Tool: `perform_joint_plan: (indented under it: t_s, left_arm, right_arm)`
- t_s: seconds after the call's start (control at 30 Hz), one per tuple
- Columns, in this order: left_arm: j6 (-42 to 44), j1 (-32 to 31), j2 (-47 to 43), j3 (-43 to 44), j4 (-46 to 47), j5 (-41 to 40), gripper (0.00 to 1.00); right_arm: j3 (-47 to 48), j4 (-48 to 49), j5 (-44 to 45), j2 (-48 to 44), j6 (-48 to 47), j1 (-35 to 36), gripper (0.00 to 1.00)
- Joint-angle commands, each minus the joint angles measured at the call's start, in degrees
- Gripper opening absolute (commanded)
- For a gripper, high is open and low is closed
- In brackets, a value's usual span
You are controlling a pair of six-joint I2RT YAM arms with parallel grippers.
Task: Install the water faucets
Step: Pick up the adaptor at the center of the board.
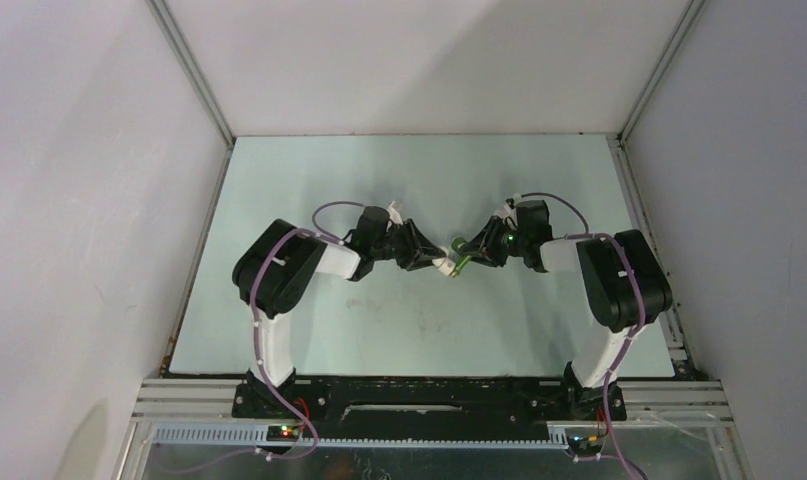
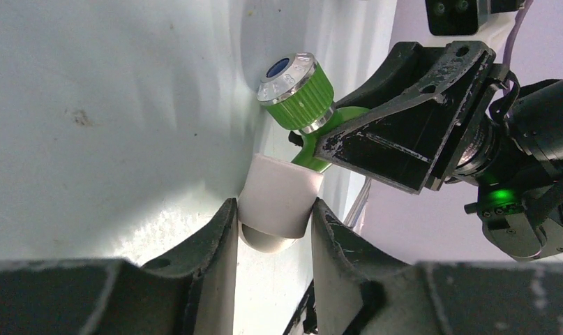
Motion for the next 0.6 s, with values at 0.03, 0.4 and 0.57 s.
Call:
perform_joint_plan:
  t_s: [0.03,0.4,0.57]
  left_arm:
    - [2.58,-0.7,-1.71,1.2,-1.77,1.72,0.01]
    - [5.84,-0.85,-9.14,-0.99,-10.46,-3.2,0.0]
    - [0.02,-1.03,-8.37,-4.81,-3.76,-5.33,0.1]
  right_arm:
    - [0.31,-0.35,0.54,-4.1,-0.77,-0.57,0.0]
    - [0.31,-0.27,-0.43,-8.04,-0.59,-0.9,0.0]
    - [0.31,1.26,-0.99,-6.47,1.7,-0.04,0.0]
